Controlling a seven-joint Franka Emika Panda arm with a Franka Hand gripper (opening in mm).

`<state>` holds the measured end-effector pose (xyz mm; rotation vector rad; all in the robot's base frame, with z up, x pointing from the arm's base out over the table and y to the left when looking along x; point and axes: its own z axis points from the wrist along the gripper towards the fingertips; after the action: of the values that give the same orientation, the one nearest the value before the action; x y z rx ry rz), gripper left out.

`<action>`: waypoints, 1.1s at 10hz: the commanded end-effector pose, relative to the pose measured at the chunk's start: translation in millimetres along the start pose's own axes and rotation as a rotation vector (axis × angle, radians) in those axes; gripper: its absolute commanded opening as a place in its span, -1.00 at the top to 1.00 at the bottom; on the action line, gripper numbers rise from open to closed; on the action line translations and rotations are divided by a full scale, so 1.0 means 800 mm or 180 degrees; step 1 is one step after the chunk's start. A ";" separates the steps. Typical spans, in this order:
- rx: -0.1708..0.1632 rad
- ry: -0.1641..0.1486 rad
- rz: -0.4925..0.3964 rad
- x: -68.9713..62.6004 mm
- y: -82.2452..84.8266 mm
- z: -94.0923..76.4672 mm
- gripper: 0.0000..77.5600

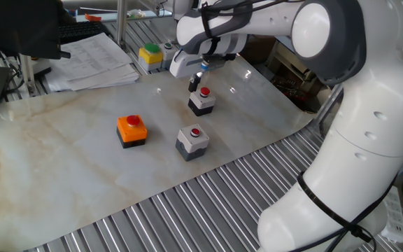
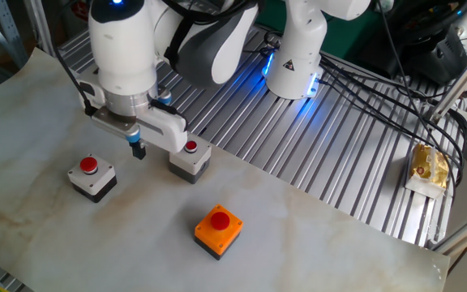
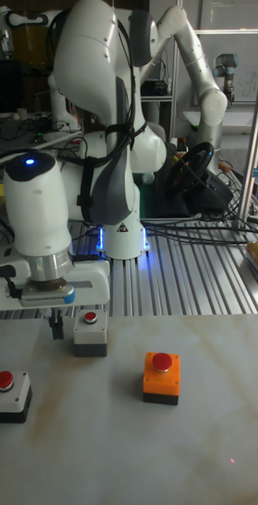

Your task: Press three buttons from left to right in sequence

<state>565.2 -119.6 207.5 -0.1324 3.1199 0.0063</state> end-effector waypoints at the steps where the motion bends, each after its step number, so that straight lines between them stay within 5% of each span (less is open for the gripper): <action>1: -0.0019 -0.0001 -0.0014 -0.001 -0.001 -0.002 1.00; 2: -0.0042 0.0065 -0.0068 -0.004 -0.005 0.001 1.00; 4: 0.0027 0.0050 -0.0090 -0.011 -0.013 0.007 1.00; 8: 0.0000 0.0032 0.0045 -0.024 -0.039 0.006 1.00; 11: 0.0002 0.0031 0.0111 -0.024 -0.039 0.006 1.00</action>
<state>584.0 -147.1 201.0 -0.1011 3.1348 0.0075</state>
